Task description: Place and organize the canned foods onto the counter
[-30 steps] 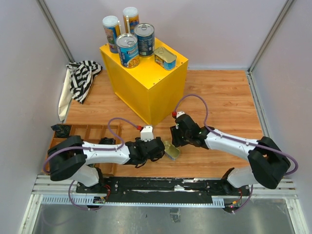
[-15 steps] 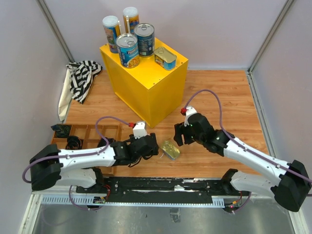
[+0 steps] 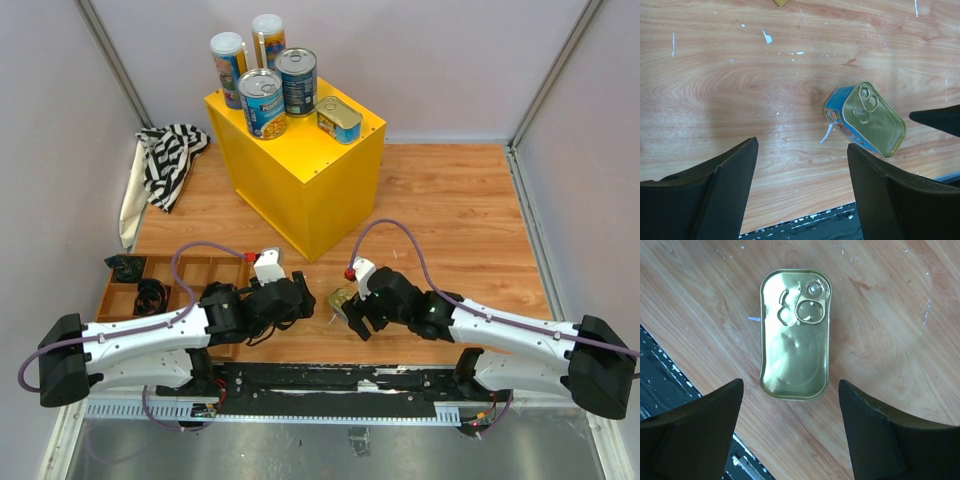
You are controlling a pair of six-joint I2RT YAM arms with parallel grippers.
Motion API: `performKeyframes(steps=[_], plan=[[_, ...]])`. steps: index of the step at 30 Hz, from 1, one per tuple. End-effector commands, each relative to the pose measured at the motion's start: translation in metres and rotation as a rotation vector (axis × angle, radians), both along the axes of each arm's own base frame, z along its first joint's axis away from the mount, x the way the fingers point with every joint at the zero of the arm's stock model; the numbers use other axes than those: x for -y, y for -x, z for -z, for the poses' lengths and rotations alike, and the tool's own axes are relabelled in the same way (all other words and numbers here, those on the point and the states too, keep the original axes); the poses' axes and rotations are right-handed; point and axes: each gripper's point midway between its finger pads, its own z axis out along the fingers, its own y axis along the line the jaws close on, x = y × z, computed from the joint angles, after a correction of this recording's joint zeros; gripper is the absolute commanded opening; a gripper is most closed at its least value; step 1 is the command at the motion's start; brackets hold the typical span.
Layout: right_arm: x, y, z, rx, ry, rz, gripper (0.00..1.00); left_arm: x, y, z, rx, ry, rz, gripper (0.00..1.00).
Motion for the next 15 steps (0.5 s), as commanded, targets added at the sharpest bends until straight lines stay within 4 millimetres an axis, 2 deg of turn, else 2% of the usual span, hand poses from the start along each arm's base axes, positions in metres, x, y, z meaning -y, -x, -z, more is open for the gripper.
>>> performKeyframes(steps=[1, 10, 15], plan=[[-0.003, -0.005, 0.005, 0.062, 0.002, -0.019, 0.78, -0.010, -0.001, -0.001, 0.004, -0.010, -0.036, 0.77], [-0.007, -0.006, 0.027, 0.062, 0.001, -0.029, 0.76, -0.011, 0.000, 0.000, -0.005, -0.001, -0.047, 0.77], [-0.013, -0.011, 0.037, 0.082, -0.018, -0.028, 0.69, -0.012, 0.001, 0.004, -0.017, 0.002, -0.055, 0.77]])
